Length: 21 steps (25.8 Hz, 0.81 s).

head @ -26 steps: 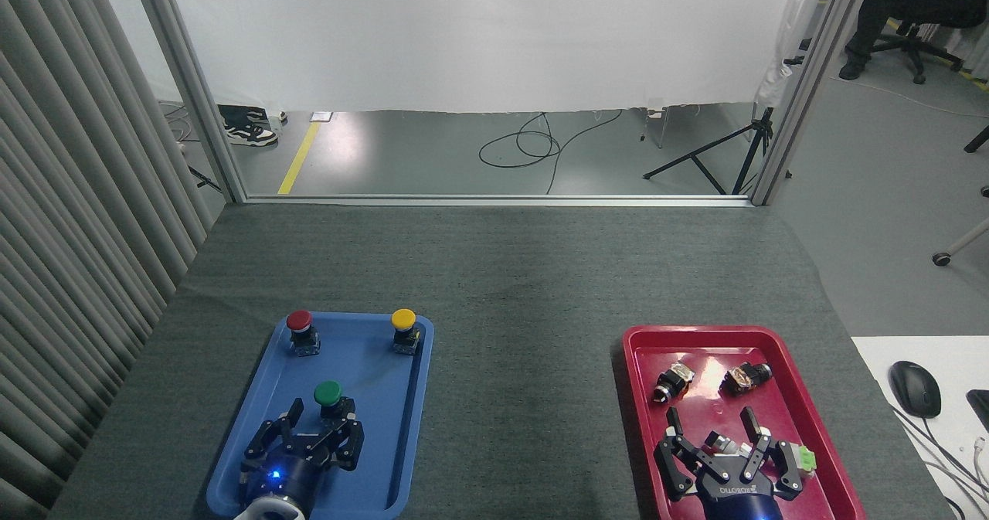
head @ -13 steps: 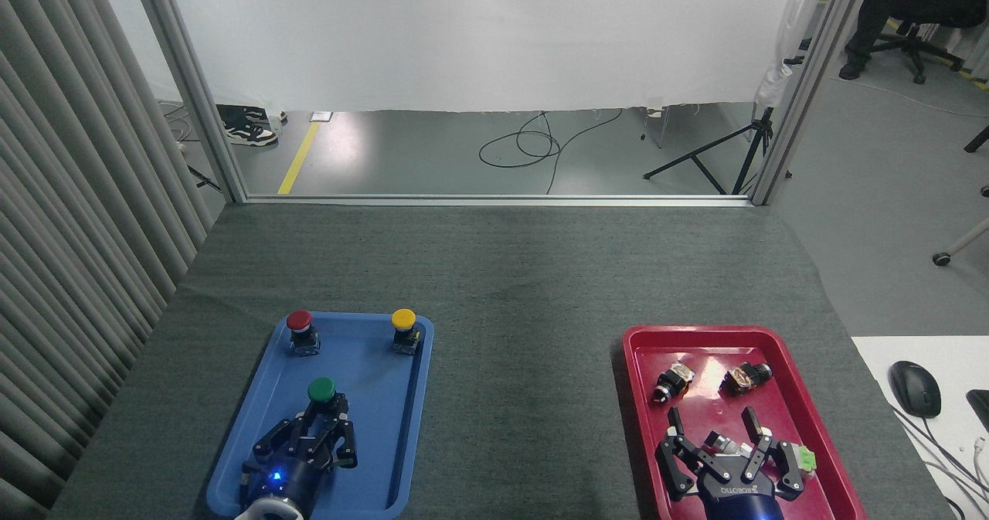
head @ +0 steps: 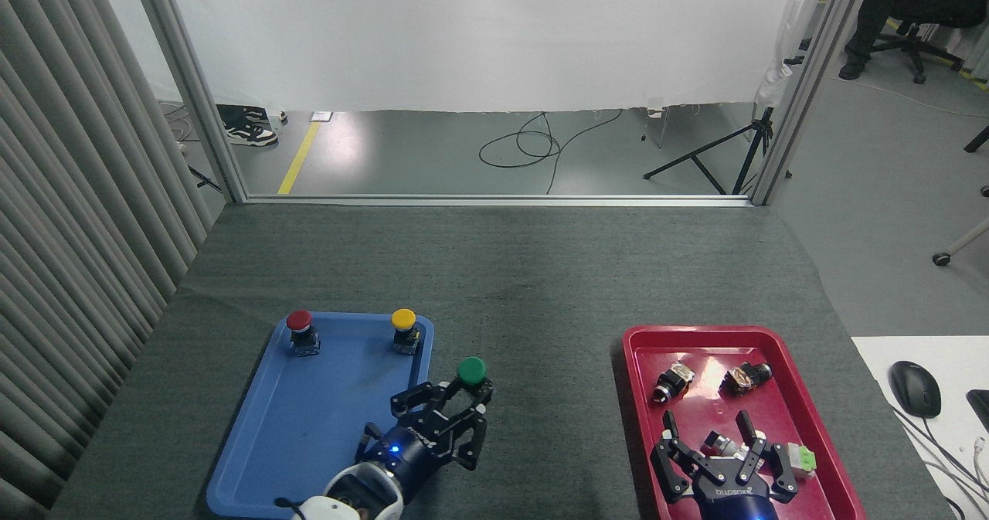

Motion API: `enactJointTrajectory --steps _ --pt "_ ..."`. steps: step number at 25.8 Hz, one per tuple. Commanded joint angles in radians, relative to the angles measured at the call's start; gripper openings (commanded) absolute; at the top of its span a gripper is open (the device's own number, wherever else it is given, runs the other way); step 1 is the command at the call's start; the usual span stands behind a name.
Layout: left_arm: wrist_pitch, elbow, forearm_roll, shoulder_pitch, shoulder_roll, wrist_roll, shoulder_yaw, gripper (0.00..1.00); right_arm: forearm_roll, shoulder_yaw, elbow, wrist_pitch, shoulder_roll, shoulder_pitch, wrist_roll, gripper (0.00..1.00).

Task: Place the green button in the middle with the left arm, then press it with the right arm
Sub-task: 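Carry the green button off the blue tray toward the table middle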

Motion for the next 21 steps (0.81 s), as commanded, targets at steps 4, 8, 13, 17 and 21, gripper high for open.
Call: enactJointTrajectory --steps 4,8,13,17,21 --pt "0.082 0.155 -0.015 -0.055 -0.113 -0.002 -0.124 0.13 0.000 0.000 0.006 -0.002 0.002 0.000 0.005 1.00" --pt "0.105 0.180 -0.015 -0.055 -0.116 0.000 -0.124 0.15 0.000 0.000 0.012 -0.008 0.005 -0.005 0.005 1.00" --pt "0.109 0.206 -0.013 -0.055 -0.119 0.007 -0.124 0.48 0.000 0.006 0.014 -0.011 0.019 -0.011 0.007 0.99" --pt "0.178 0.181 -0.012 -0.044 -0.119 0.010 -0.124 0.94 0.000 0.029 0.017 -0.022 0.017 -0.014 0.007 0.90" --pt "0.195 0.017 -0.012 0.011 -0.107 0.001 -0.124 0.97 0.002 0.048 0.018 -0.052 0.020 -0.031 0.012 0.68"
